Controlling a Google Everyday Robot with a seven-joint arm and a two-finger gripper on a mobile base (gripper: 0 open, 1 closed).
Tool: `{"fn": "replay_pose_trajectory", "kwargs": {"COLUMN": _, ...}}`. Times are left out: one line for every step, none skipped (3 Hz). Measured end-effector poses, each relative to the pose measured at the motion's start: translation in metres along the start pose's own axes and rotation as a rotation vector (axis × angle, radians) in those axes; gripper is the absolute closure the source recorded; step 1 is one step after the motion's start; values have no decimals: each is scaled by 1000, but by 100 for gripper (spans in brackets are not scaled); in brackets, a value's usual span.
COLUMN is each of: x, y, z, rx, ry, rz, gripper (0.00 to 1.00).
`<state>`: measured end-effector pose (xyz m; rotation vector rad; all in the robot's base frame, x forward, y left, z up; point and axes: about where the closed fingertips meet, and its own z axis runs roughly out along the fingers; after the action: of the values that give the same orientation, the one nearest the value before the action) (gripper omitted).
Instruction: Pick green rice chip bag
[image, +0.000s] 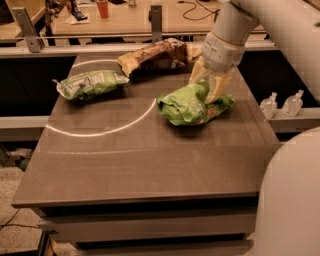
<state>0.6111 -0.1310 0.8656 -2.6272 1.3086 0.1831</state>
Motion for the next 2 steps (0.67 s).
{"fn": "replay_pose_trajectory", "kwargs": {"x": 0, "y": 0, "z": -1, "rx": 0, "ry": 0, "rz": 0, "gripper": 100}}
{"fn": "replay_pose_trajectory", "kwargs": {"x": 13, "y": 5, "z": 1, "rx": 10, "ry": -25, "rz": 66, "gripper": 100}}
